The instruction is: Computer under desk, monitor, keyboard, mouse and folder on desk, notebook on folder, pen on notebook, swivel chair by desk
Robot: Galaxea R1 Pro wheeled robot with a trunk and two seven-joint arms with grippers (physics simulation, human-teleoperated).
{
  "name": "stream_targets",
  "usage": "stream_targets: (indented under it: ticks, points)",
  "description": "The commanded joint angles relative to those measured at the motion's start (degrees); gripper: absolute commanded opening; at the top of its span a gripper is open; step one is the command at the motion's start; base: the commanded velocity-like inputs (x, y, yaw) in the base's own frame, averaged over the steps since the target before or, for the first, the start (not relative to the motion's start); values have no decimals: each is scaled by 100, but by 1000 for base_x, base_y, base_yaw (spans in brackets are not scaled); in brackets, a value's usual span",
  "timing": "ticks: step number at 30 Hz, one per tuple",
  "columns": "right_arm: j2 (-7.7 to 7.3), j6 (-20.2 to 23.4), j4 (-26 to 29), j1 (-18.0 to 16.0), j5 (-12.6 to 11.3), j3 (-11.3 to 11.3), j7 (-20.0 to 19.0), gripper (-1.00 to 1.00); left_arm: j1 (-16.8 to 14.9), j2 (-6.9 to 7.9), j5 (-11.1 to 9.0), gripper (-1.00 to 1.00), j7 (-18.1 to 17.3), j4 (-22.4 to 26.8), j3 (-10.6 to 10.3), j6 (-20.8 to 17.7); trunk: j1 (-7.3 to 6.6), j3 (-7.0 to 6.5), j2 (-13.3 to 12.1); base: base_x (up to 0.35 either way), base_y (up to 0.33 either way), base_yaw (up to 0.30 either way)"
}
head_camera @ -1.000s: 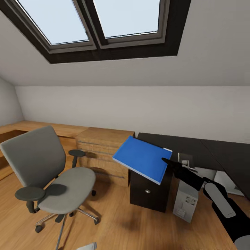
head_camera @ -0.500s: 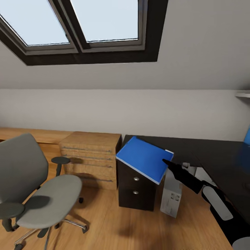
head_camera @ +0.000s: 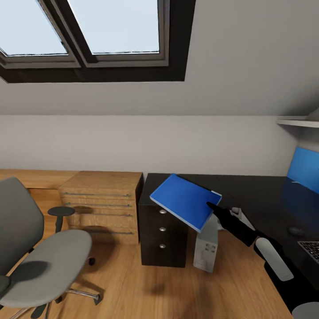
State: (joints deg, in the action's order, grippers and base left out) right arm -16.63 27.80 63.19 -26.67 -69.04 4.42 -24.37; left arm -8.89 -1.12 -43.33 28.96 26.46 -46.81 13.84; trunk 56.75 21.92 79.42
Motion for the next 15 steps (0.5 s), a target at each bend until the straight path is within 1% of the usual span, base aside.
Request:
stream_targets:
  ticks: [1, 3, 7, 11, 15]
  points:
    - [7, 22, -1, -4, -44, 7, 17, -100, -8, 1, -59, 100, 31, 0, -48, 37, -23, -3, -37, 0, 0, -17]
    - [17, 20, -4, -4, -46, 11, 61, -100, -8, 3, -54, 100, 31, 0, -48, 44, -67, -20, -118, 0, 0, -11]
    - [24, 11, -7, -4, -47, 18, 198, -100, -8, 5, -32, 100, 32, 3, -48, 104, -67, 16, -118, 0, 0, -4]
    - [34, 6, -9, -4, -48, 22, 278, -100, -8, -9, -4, 100, 38, 7, -72, 503, -67, 53, -118, 0, 0, -1]
    - [36, 6, -9, -4, -45, 23, 289, -100, -8, -9, -1, 100, 41, 8, -72, 602, -67, 90, -118, 0, 0, 0]
